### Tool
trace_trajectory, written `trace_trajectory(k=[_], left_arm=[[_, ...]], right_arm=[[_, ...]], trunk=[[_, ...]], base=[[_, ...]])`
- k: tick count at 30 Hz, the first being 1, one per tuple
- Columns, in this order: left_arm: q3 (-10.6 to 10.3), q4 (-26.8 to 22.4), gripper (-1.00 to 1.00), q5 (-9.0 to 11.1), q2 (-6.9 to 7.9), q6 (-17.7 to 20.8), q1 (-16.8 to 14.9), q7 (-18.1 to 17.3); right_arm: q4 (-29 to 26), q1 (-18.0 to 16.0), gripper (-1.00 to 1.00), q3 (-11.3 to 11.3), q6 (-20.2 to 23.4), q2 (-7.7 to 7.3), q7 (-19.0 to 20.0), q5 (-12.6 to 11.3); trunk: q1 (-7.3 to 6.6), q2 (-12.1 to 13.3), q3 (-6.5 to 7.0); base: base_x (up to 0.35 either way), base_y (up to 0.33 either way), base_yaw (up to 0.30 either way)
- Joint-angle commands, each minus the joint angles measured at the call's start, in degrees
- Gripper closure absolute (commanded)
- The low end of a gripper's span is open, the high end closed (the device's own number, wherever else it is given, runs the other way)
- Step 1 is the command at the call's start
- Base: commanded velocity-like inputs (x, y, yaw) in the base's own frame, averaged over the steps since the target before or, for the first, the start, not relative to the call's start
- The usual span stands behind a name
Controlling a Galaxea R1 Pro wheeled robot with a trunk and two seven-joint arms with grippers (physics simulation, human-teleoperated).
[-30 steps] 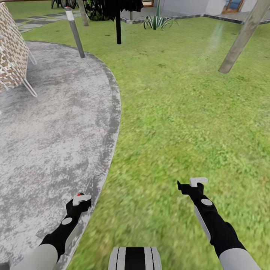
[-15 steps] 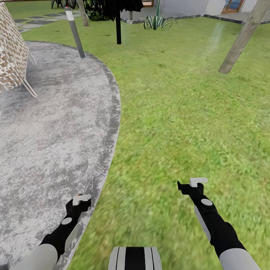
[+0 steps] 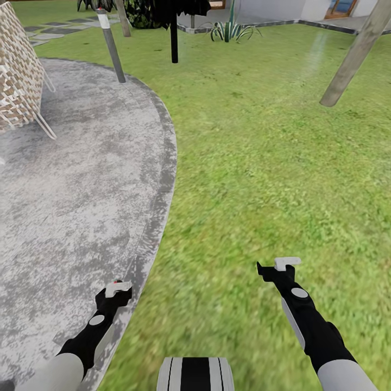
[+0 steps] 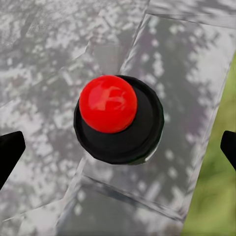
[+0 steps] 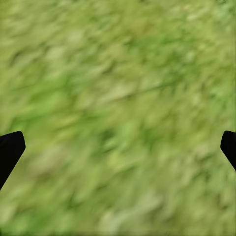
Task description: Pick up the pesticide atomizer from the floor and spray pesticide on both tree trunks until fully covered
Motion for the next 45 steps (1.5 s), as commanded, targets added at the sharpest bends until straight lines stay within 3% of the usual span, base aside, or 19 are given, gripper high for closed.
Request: trace_trajectory(k=[1, 3, 45], left_arm=[[0.0, 0.0, -1.00, 0.0, -0.02, -0.2, 0.0, 0.1], [0.0, 0.0, -1.00, 0.0, -0.03, -0.2, 0.0, 0.1], [0.1, 0.0, -1.00, 0.0, -0.13, -0.3, 0.0, 0.2]], right_arm=[[-0.1, 0.0, -1.00, 0.1, 0.3, -0.02, -0.2, 0.1], [-0.1, 0.0, -1.00, 0.1, 0.3, -0.02, -0.2, 0.1], [-0.1, 0.0, -1.00, 0.1, 0.3, -0.02, -0.2, 0.1]], trunk=[[-0.01, 0.0, -0.03], [0.04, 0.0, -0.48], [0.04, 0.0, -0.65]], base=[[0.000, 0.000, 0.006], [0.000, 0.000, 0.003], [0.013, 0.000, 0.010]])
